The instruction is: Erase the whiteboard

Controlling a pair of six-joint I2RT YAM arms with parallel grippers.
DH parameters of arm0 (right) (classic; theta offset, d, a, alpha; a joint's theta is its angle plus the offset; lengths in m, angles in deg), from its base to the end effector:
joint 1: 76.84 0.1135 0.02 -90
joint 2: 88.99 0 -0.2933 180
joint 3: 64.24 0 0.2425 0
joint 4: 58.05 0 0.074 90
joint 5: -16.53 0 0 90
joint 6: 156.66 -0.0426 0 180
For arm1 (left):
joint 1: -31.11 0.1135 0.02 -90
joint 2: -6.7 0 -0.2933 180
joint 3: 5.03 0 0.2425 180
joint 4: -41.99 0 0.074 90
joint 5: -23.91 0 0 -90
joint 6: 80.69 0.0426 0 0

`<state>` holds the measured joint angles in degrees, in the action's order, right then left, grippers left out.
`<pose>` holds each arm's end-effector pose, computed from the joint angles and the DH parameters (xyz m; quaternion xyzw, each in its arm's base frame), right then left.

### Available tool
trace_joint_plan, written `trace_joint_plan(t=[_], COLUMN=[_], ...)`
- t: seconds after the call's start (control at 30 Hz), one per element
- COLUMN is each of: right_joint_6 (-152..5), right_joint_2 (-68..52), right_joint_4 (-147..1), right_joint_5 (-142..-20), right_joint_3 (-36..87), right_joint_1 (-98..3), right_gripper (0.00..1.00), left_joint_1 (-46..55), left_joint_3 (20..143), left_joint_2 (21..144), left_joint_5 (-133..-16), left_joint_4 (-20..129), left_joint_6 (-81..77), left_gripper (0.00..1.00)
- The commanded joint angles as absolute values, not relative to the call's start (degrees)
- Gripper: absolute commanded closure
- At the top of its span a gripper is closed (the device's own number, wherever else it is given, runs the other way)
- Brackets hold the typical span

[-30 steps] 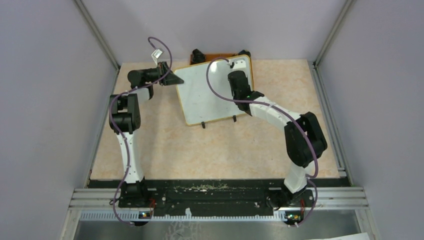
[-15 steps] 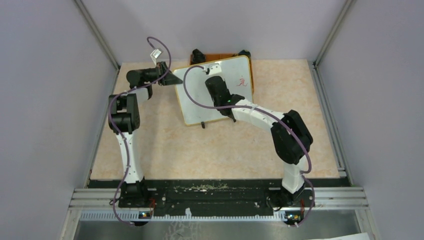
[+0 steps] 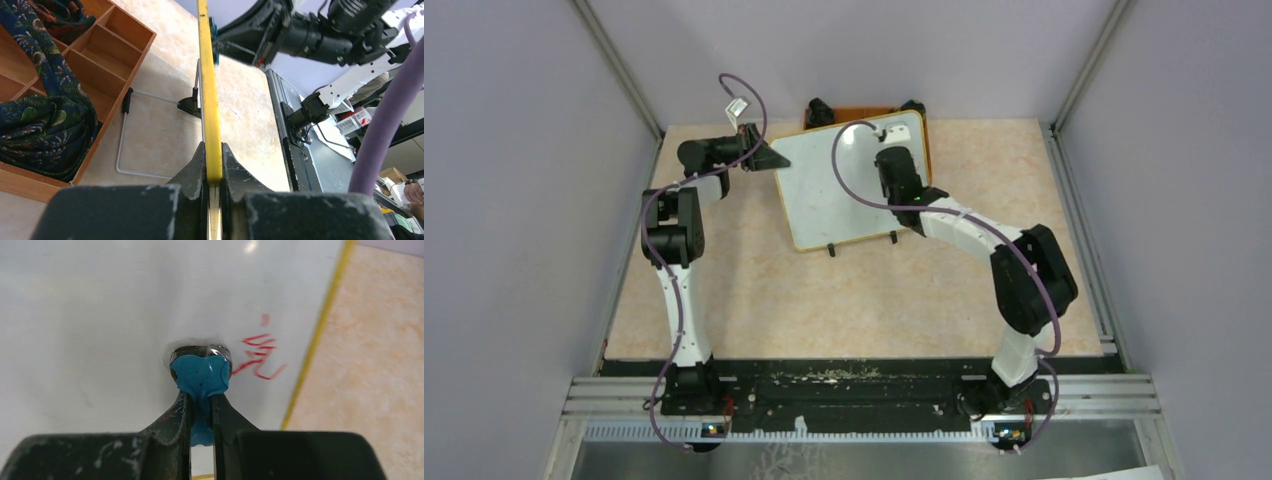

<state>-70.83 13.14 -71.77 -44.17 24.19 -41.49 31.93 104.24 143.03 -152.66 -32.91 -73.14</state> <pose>0.3513 0.2236 0.2916 -0.0957 0.8317 -0.0335 0.5460 0.5000 -0.0354 0.2624 0.3042 0.6207 -0.6306 0.3529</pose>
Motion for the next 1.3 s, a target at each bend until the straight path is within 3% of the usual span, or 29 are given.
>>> trace_joint_plan(t=[0.0,0.47,0.83,1.27], right_joint_6=[-72.6,-74.4,-70.3,-71.8], right_joint_2=[8.1,8.5,13.8,12.7], right_joint_4=[-69.4,-69.5,-71.7,-71.3], right_joint_5=[-41.9,-48.6,-45.8,-44.6], right_joint_3=[20.1,24.1,33.4,27.3], right_joint_1=[-47.6,-46.7,-41.1,-50.0], right_gripper=[1.0,1.0,1.0,1.0], left_joint_1=[31.6,31.6,31.7,31.9], left_joint_3=[105.2,104.2,103.2,103.9], left_joint_2=[141.8,141.8,141.3,141.8], left_joint_5=[-169.3,-169.3,-169.3,-169.3], left_joint_4=[-46.2,-46.3,-46.2,-46.2], left_joint_6=[-75.5,-75.1,-74.6,-74.8], left_gripper=[1.0,1.0,1.0,1.0])
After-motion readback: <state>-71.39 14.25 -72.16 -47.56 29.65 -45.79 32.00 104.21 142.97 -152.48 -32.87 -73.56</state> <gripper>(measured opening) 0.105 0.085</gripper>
